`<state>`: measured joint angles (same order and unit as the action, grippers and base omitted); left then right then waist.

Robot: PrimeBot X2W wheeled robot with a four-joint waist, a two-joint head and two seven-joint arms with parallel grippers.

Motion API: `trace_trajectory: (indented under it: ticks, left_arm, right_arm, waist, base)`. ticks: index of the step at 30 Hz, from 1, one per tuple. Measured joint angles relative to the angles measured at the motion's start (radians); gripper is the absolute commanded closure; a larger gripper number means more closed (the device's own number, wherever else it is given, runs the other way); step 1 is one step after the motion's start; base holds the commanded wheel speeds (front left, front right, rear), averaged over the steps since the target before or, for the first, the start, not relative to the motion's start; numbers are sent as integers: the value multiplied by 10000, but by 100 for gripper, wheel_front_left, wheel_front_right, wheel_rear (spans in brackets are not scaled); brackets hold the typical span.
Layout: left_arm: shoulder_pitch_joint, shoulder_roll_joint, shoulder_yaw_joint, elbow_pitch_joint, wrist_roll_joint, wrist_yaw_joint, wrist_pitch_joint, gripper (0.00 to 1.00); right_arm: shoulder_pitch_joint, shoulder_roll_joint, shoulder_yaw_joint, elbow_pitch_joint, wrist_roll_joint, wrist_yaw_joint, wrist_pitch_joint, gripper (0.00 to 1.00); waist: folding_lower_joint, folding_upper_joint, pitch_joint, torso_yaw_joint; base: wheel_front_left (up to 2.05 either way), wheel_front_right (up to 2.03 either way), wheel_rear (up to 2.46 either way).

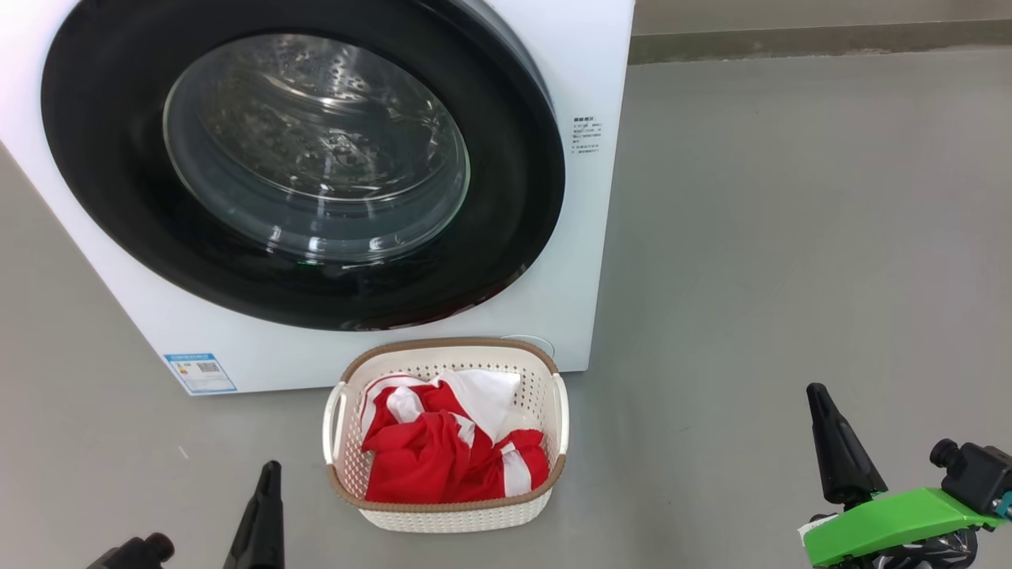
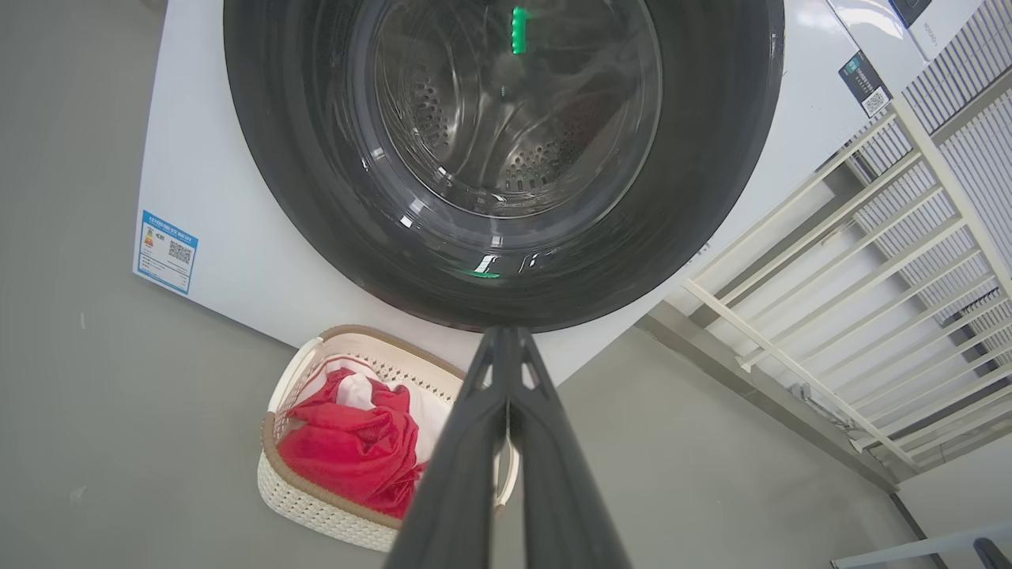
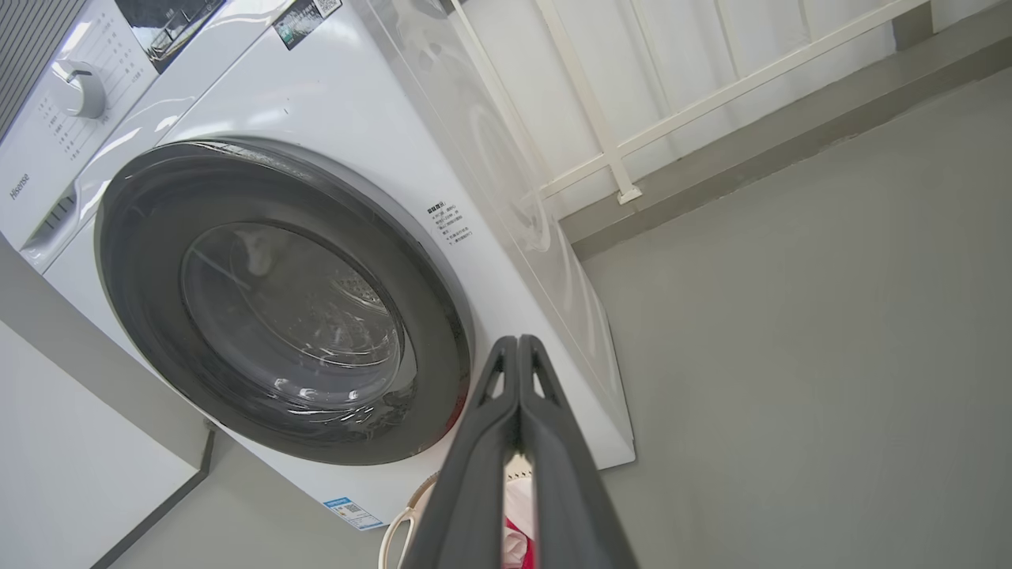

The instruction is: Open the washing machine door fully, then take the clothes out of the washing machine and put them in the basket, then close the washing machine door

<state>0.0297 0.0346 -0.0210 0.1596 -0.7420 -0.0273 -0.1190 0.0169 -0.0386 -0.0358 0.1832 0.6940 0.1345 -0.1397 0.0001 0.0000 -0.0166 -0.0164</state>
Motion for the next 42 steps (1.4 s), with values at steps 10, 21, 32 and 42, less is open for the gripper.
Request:
trace_trajectory:
  ticks: [10,21,32,42]
  left_arm:
    - [-149,2,111,117,-1080,-86,297,100]
    - [-310,2,232,265,-2265,-190,577,100]
    - [-368,4,384,426,-3430,-349,917,100]
    - [-485,6,497,550,-4460,-445,1191,100]
  right_arm:
    - [-19,-19,-88,121,1185,0,272,100]
    - [-151,-44,-173,221,2437,-2,612,100]
    - [-229,-50,-261,334,3687,-29,895,100]
    - [-291,-59,-366,445,4846,-29,1214,100]
  waist:
    - [0,0,24,20]
    - [0,0,52,42]
    - [0,0,78,65]
    - [0,0,103,86]
  base:
    - [0,0,0]
    - [0,0,0]
    - [0,0,0]
    - [0,0,0]
